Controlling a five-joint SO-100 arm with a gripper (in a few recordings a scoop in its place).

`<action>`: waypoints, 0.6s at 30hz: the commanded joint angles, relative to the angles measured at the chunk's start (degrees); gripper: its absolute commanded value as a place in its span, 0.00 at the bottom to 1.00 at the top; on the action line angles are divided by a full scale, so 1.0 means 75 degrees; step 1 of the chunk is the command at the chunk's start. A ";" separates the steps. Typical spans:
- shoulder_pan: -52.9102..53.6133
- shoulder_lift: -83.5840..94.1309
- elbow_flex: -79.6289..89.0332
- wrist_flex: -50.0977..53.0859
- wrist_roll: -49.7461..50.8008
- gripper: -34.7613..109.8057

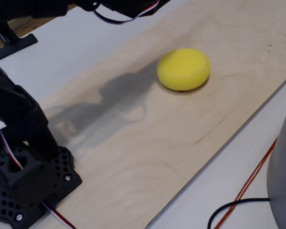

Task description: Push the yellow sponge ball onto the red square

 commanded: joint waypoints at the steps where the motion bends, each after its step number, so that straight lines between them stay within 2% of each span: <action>1: 0.0012 0.0164 -0.0270 -0.0223 -0.0094 0.48; 5: 0.0012 0.0082 -0.0316 -0.0223 -0.0047 0.32; 9: 0.0035 0.0059 -0.0352 -0.0223 -0.0023 0.24; 18: -0.0012 -0.0012 -0.0375 -0.0211 0.0059 0.24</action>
